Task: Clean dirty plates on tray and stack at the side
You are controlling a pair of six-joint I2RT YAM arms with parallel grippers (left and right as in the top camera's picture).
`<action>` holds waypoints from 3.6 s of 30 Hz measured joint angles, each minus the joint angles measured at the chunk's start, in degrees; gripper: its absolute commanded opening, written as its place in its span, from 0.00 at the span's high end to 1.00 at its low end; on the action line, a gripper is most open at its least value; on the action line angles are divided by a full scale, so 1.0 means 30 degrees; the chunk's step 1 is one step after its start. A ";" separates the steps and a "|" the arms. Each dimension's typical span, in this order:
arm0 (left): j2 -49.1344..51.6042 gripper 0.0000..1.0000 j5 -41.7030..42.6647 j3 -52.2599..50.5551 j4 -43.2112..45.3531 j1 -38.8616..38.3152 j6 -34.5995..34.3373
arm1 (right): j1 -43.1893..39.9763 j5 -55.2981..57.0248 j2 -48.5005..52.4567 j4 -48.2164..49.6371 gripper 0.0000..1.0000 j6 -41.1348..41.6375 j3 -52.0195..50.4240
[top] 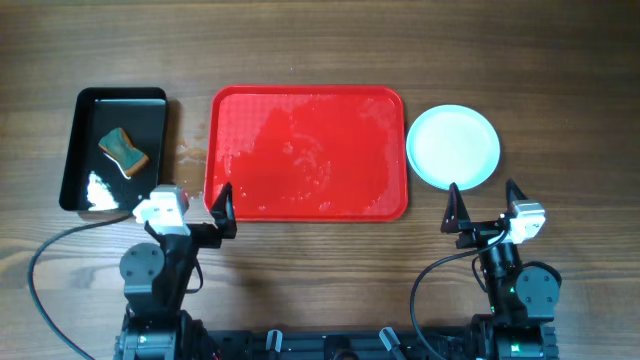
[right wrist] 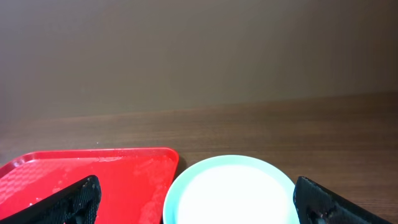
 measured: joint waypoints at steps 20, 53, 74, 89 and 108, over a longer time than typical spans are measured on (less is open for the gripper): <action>-0.4488 0.00 -0.0597 -0.2565 0.1239 0.0153 0.0357 | 0.0000 0.0000 0.0000 0.0000 0.00 0.0000 0.0000; -0.5748 0.00 -0.2667 -0.2601 -0.0044 0.0153 0.2353 | 0.0000 0.0000 0.0007 0.0000 0.00 0.0000 0.0000; -0.5748 0.00 -0.2667 -0.2601 -0.0044 0.0153 0.2353 | 0.0000 0.0000 0.0007 0.0000 0.00 0.0000 0.0000; -0.5756 0.00 -0.2667 -0.2601 -0.0044 0.0153 0.2353 | 0.0000 0.0000 0.0007 0.0000 0.00 0.0000 0.0000; -0.5748 0.00 -0.2667 -0.2601 -0.0044 0.0153 0.2353 | 0.0000 0.0000 0.0007 0.0000 0.00 0.0000 0.0000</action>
